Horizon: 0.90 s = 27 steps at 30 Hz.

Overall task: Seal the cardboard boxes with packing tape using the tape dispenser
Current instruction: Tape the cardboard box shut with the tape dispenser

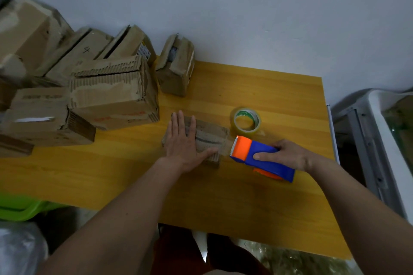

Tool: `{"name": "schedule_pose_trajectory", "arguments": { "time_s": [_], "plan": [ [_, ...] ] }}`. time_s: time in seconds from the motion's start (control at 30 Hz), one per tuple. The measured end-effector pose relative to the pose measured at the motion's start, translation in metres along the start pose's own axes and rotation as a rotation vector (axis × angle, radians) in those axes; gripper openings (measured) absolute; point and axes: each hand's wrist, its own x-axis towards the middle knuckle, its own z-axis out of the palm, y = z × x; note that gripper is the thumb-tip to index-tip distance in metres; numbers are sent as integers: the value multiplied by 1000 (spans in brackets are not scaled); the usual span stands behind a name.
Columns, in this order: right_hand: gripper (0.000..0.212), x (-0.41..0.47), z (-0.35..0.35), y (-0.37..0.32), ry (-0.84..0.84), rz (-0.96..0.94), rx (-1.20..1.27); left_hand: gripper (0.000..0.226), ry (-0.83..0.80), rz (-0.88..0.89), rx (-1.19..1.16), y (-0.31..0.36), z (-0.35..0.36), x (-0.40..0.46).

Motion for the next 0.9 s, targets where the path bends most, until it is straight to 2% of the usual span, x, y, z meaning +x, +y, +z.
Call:
{"name": "schedule_pose_trajectory", "arguments": {
  "time_s": [0.23,0.4,0.53,0.83,0.9],
  "plan": [
    [88,-10,-11,17,49,66,-66,120,-29,-31,13,5,0,2],
    [71,-7,-7,10,77,88,-99,118,-33,-47,-3,4,-1,2],
    [41,-12,-9,0,12,101,-186,115,-47,-75,-17,9,-5,2],
    [32,-6,8,-51,189,158,-528,111,-29,-132,-20,14,-2,4],
    [24,-1,17,-58,229,162,-616,112,-31,-146,-22,15,-2,5]
  ]
}}
